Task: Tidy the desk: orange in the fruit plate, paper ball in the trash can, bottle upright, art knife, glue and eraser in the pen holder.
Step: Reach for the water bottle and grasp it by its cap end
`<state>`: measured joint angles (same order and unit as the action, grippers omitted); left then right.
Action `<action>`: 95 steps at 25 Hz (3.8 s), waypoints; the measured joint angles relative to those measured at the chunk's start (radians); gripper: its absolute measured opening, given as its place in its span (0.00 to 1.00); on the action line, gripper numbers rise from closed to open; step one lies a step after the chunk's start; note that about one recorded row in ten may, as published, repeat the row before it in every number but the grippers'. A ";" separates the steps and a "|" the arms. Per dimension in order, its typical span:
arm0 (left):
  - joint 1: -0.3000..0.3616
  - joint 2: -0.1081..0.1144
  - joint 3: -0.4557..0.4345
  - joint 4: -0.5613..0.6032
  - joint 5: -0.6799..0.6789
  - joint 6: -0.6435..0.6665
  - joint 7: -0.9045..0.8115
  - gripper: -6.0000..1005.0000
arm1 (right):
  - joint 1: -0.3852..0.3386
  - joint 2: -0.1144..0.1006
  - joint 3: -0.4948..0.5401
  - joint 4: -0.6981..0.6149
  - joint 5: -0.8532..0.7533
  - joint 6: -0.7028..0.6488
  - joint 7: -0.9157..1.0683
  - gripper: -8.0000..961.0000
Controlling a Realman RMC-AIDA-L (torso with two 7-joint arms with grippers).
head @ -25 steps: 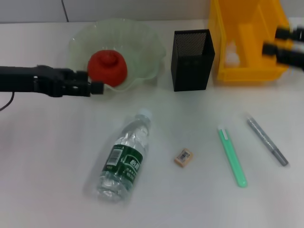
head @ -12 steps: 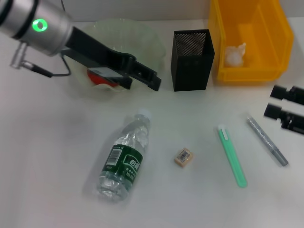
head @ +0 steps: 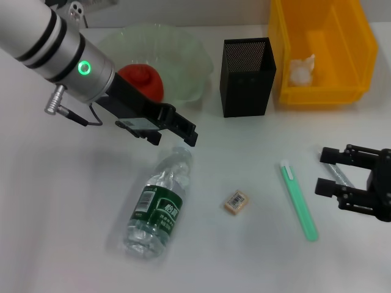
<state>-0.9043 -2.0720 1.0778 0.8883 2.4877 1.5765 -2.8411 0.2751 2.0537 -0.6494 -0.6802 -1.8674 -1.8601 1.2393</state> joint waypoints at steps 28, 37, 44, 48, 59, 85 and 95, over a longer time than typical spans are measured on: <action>0.024 -0.008 0.344 -0.066 -0.102 -0.310 0.004 0.72 | 0.043 0.008 0.010 0.059 -0.002 0.012 -0.011 0.68; 0.024 -0.008 0.415 -0.057 -0.101 -0.338 0.006 0.71 | 0.042 0.008 0.010 0.059 0.001 0.016 -0.011 0.68; 0.042 -0.008 0.428 -0.037 -0.095 -0.334 0.026 0.60 | 0.042 0.008 0.012 0.059 0.004 0.018 -0.015 0.68; 0.053 -0.007 0.437 -0.013 -0.094 -0.334 0.026 0.51 | 0.042 0.008 0.013 0.059 0.007 0.019 -0.020 0.68; 0.224 -0.001 0.433 0.248 -0.243 -0.329 0.194 0.42 | 0.042 0.007 0.027 0.087 0.011 0.021 -0.021 0.68; 0.150 0.004 0.283 0.303 -0.328 -0.167 0.293 0.12 | 0.006 -0.006 0.129 0.101 0.019 0.040 -0.021 0.68; -0.010 -0.008 0.426 0.271 -0.205 -0.165 0.144 0.60 | -0.041 -0.001 0.157 0.102 0.023 0.066 -0.050 0.68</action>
<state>-0.9140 -2.0801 1.5037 1.1589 2.2829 1.4116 -2.6975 0.2339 2.0529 -0.4925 -0.5783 -1.8440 -1.7946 1.1891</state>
